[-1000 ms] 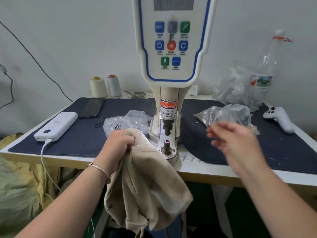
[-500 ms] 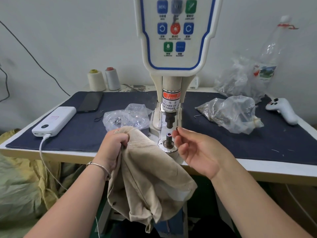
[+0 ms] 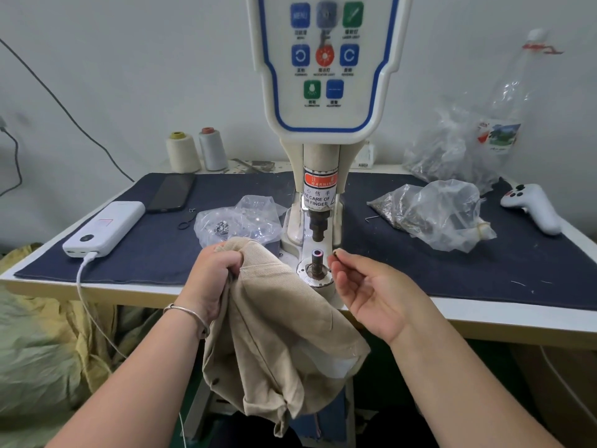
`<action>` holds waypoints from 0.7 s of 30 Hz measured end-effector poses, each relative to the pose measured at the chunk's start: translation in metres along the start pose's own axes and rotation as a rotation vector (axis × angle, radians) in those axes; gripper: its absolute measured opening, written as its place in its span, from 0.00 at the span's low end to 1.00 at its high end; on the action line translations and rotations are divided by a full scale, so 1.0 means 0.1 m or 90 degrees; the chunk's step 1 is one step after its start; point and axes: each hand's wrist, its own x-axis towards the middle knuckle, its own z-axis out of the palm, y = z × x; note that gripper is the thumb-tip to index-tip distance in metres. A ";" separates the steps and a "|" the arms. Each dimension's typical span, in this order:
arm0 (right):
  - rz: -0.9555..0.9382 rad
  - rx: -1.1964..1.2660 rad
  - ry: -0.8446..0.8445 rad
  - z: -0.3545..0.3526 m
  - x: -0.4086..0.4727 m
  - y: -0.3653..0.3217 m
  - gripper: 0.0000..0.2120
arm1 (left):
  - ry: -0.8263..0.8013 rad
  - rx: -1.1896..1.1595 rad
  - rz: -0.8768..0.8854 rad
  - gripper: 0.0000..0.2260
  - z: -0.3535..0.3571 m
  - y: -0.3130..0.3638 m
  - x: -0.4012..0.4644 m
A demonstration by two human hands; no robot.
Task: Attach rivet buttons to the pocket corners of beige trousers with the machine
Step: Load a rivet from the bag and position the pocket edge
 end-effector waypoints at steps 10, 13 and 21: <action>0.040 -0.091 0.050 0.21 0.12 -0.11 0.04 | -0.006 -0.001 -0.005 0.11 -0.01 0.01 0.00; 0.032 -0.081 0.045 0.22 0.12 -0.09 0.03 | -0.009 -0.005 -0.004 0.11 -0.01 0.01 0.00; -0.065 0.003 0.040 0.02 0.08 -0.11 0.03 | -0.007 -0.004 0.000 0.11 -0.02 0.01 -0.01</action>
